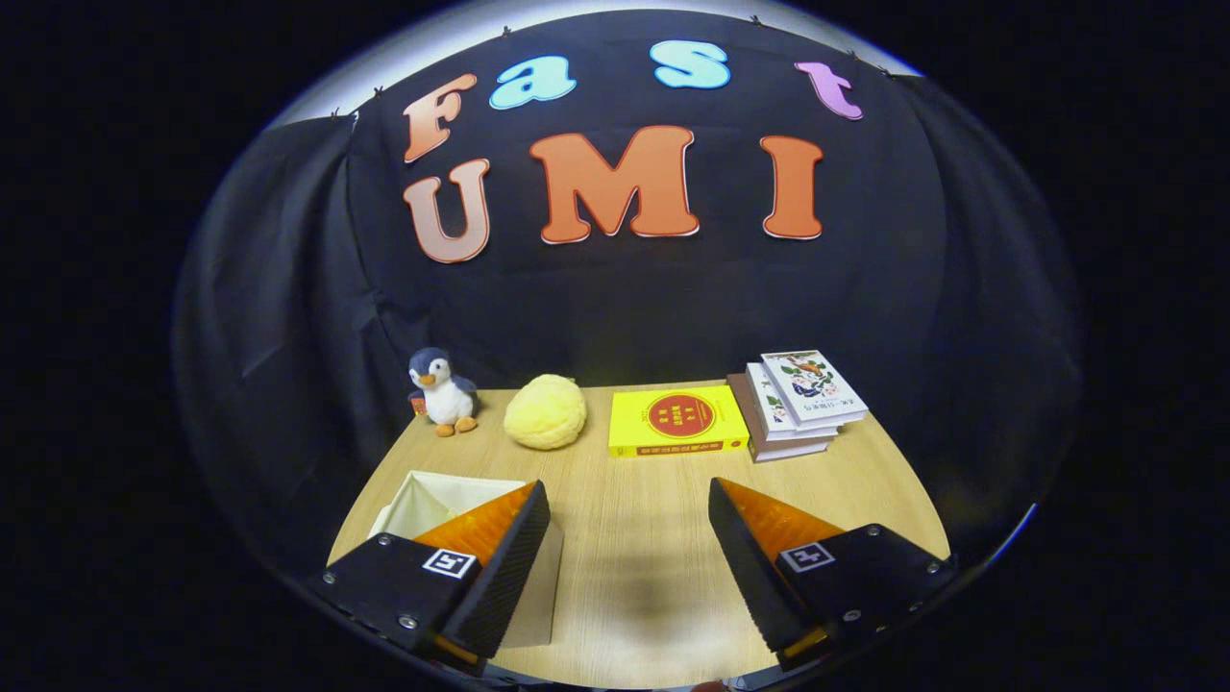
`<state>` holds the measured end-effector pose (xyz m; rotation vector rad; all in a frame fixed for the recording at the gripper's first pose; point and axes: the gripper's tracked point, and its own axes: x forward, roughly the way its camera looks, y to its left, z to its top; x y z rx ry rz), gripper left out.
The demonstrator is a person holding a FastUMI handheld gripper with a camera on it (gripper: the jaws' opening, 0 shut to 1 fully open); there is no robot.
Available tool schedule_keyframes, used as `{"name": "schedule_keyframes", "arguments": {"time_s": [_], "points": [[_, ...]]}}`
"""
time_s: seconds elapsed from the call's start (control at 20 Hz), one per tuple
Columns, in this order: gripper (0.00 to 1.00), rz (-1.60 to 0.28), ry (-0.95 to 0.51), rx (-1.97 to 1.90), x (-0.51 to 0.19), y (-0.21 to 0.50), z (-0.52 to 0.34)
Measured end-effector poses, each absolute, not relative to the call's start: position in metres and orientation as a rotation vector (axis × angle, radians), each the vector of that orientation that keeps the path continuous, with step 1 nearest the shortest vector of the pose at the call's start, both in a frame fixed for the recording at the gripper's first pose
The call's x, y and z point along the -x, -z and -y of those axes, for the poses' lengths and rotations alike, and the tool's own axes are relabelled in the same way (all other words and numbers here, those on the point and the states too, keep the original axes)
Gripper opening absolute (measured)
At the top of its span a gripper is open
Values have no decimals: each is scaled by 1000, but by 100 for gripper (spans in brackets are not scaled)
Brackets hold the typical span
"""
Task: Open the storage box then place both shoes into the box .Put the left shoe in first, then the right shoe, with the right side of both shoes facing outward in a uniform manner.
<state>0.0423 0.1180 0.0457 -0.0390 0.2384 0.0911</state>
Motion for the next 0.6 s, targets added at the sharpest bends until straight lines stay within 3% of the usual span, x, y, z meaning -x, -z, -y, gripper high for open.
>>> {"name": "schedule_keyframes", "arguments": {"time_s": [0.6], "points": [[99,-109,-59,-10,-44,-92,-11]]}}
